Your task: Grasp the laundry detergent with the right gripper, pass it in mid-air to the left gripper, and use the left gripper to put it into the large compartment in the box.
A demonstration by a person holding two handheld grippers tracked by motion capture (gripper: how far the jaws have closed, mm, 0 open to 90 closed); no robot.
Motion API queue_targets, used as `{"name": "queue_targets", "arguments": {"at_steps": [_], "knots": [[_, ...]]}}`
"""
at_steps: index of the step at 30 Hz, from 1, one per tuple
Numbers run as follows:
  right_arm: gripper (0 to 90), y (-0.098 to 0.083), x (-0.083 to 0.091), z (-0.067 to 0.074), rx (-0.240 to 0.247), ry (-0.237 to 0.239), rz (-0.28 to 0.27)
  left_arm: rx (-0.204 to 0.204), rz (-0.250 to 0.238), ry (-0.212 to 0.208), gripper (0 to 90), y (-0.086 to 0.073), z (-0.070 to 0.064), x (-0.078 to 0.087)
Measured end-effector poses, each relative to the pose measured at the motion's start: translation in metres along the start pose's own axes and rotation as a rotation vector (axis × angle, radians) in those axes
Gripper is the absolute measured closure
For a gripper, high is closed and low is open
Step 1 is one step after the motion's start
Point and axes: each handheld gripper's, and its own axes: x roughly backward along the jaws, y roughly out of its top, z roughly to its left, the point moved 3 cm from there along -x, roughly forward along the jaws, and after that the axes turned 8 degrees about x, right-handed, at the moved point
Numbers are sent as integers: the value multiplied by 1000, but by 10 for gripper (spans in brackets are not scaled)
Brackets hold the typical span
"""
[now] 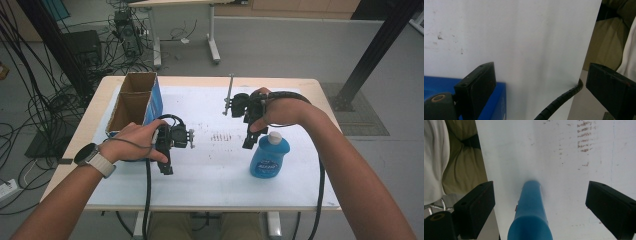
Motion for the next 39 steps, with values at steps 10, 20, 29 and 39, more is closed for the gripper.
{"name": "queue_targets", "arguments": {"at_steps": [10,20,29,39], "knots": [[46,1,2,-1,-4,-8,-16,8,-6,0,100,-2,2,0],[46,1,3,-1,-9,-11,-22,4,-6,0,100,-1,2,1],[50,-2,6,0,-13,-20,-28,5,-6,0,100,2,2,2],[47,-3,12,4,-2,-28,-48,17,-10,-3,100,2,2,2]]}}
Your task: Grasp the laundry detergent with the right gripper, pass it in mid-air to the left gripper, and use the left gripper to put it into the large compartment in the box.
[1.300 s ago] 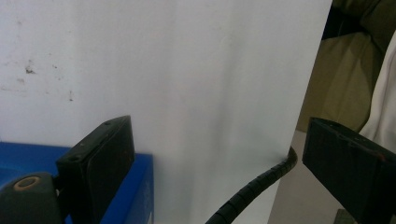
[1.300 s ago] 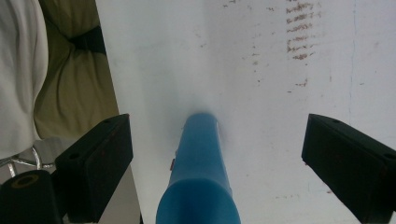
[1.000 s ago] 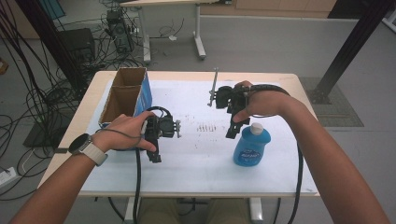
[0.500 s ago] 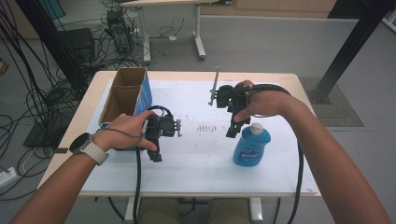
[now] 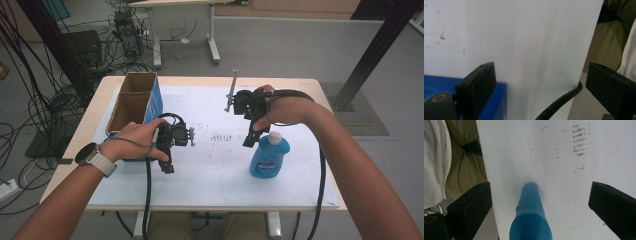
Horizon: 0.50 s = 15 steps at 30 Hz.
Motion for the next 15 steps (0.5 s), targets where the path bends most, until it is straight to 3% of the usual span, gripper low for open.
{"name": "queue_targets", "arguments": {"at_steps": [15], "knots": [[49,-8,12,4,-6,-13,-13,26,-14,-10,102,2,-1,1]]}}
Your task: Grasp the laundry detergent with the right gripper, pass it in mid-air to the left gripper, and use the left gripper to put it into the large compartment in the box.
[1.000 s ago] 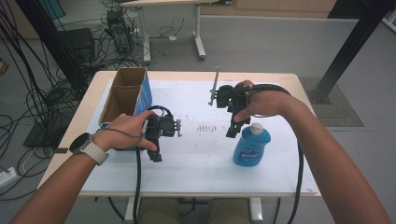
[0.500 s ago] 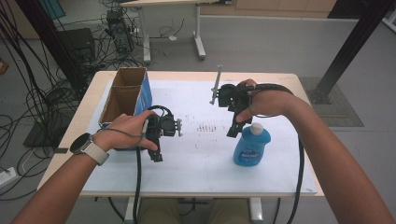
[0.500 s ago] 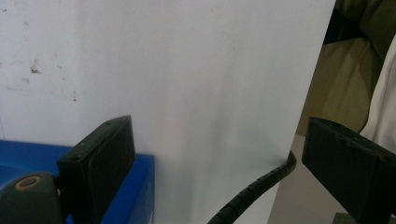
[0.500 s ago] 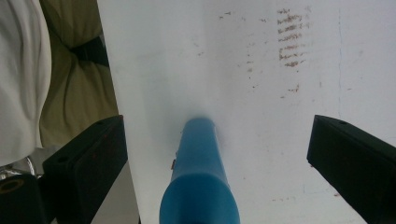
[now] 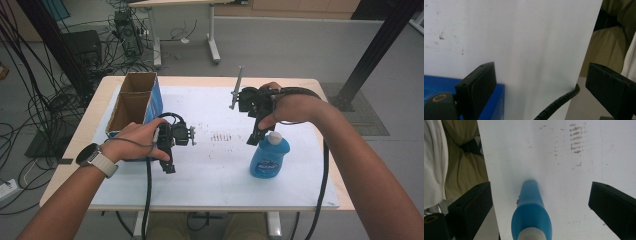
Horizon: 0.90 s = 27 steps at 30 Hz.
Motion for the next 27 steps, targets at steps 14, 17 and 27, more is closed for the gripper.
{"name": "queue_targets", "arguments": {"at_steps": [14,17,27], "knots": [[47,-25,20,9,-6,-21,-44,18,-11,17,102,5,-2,8],[45,-29,21,11,-2,-25,-47,20,-5,16,102,6,-2,8],[50,-50,20,18,-15,-20,-51,24,-17,17,102,9,-2,6]]}}
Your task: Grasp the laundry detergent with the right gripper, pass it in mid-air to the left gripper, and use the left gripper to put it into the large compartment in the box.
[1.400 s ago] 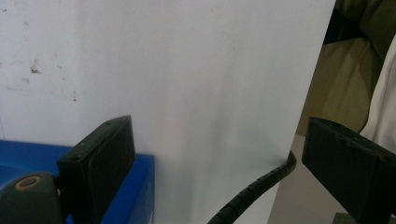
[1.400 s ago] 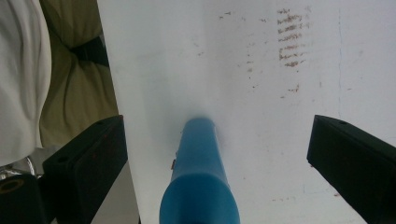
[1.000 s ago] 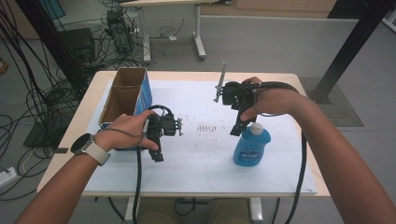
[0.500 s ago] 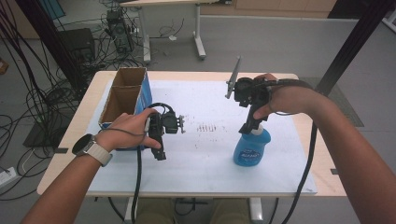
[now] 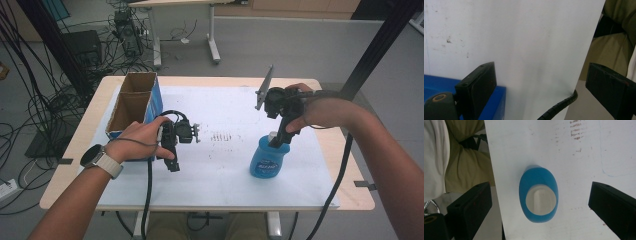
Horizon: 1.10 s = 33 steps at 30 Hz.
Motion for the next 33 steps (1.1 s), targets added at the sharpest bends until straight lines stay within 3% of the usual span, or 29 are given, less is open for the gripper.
{"name": "queue_targets", "arguments": {"at_steps": [33], "knots": [[57,-47,-7,6,-1,-14,-62,12,-2,-4,102,5,-1,-3]]}}
